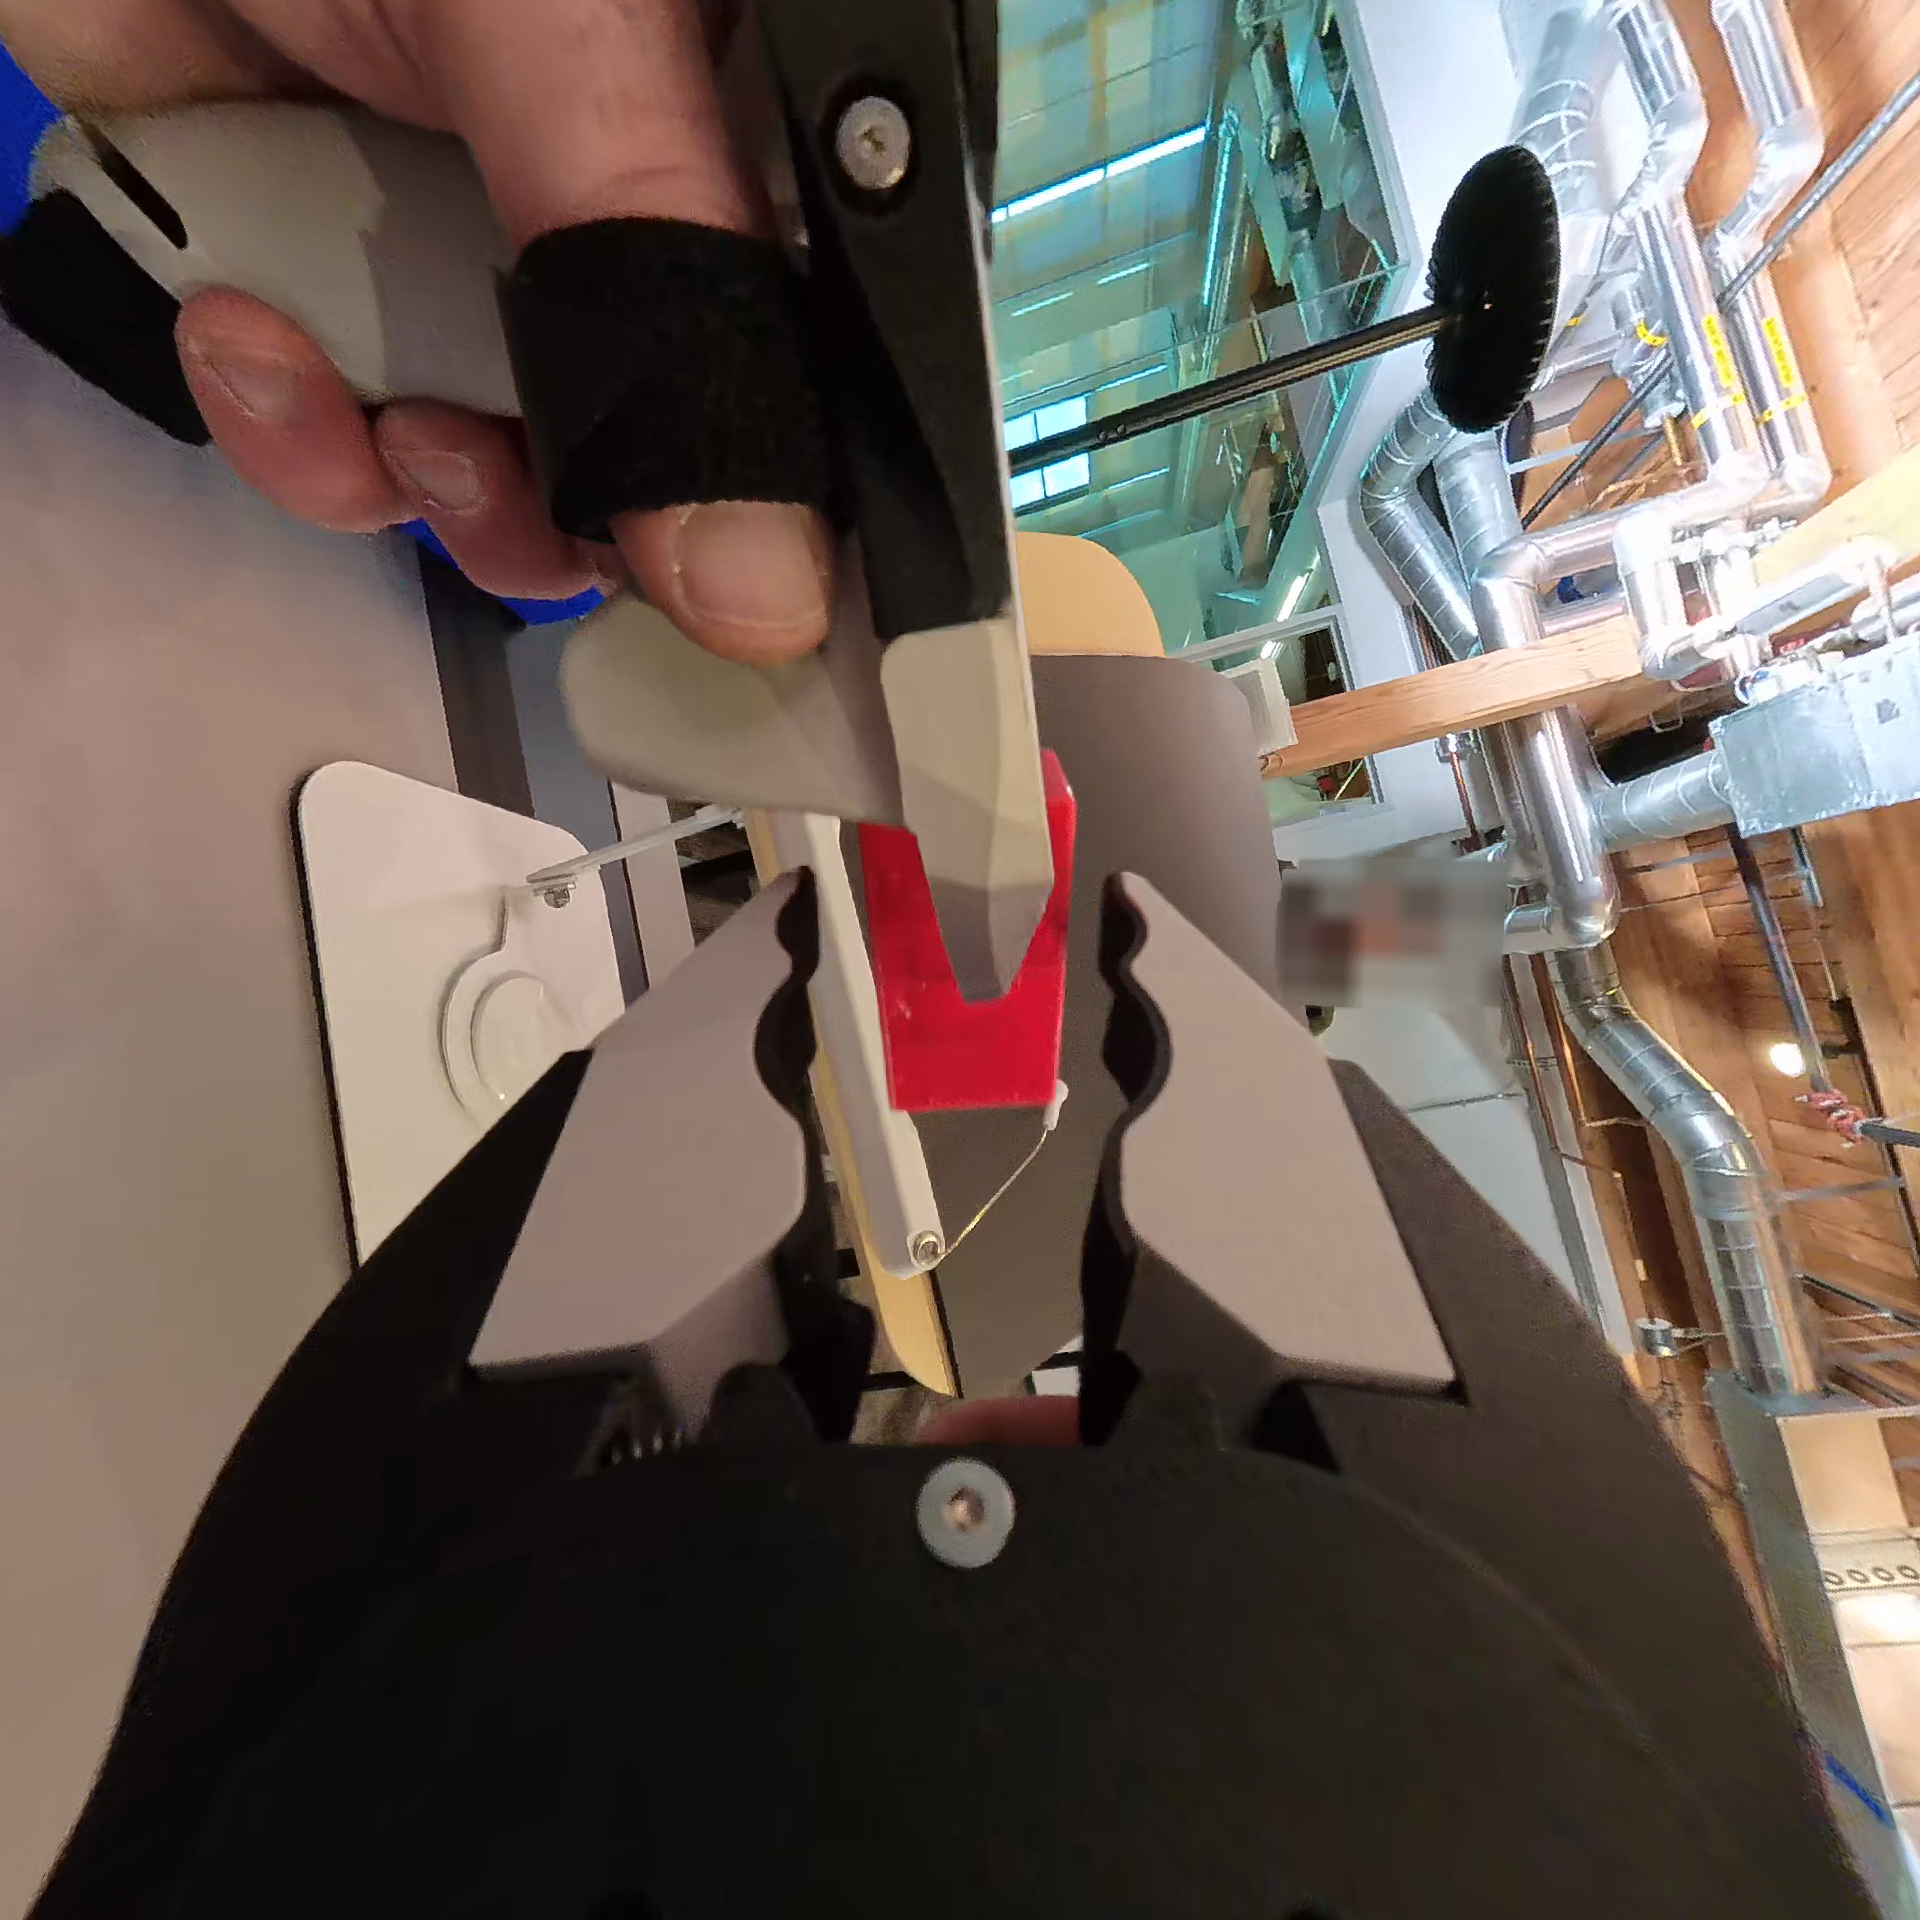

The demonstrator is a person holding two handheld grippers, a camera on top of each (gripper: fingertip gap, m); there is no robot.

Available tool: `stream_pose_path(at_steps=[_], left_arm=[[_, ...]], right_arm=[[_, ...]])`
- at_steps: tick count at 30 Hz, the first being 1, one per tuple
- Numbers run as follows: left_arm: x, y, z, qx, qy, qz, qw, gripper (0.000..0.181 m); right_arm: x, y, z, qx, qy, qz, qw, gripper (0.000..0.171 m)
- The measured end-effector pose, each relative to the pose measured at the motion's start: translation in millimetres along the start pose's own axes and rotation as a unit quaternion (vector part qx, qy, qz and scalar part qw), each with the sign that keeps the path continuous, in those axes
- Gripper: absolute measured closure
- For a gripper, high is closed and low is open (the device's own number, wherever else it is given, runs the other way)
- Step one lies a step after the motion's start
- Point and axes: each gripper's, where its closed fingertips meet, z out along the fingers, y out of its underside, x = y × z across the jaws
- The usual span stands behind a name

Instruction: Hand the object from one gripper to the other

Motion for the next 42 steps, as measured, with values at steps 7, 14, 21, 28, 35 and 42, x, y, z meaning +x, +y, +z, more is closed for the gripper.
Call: stream_pose_path(at_steps=[7,14,21,28,35,42], left_arm=[[-5.8,-37.4,-16.7,0.084,-0.151,0.250,0.953,0.133],[55.7,-35.0,-6.6,0.142,-0.213,0.588,0.768,0.133],[75.4,-32.7,-3.0,0.198,-0.291,0.636,0.686,0.133],[77.7,-30.9,-2.0,0.207,-0.319,0.641,0.666,0.133],[75.2,-33.4,-3.7,0.208,-0.329,0.633,0.669,0.133],[101.5,-26.4,-3.6,0.233,-0.166,0.596,0.750,0.104]], right_arm=[[14.4,13.5,-24.1,0.088,-0.103,0.275,0.952,0.115],[31.2,11.5,-69.4,0.269,-0.285,0.571,0.721,0.102],[34.6,-5.8,-84.3,0.385,-0.364,0.636,0.561,0.105],[45.0,-19.1,-88.6,0.457,-0.370,0.652,0.478,0.122],[47.8,-19.1,-85.8,0.471,-0.353,0.658,0.470,0.135],[48.9,-9.7,-101.0,0.487,-0.352,0.629,0.493,0.137]])
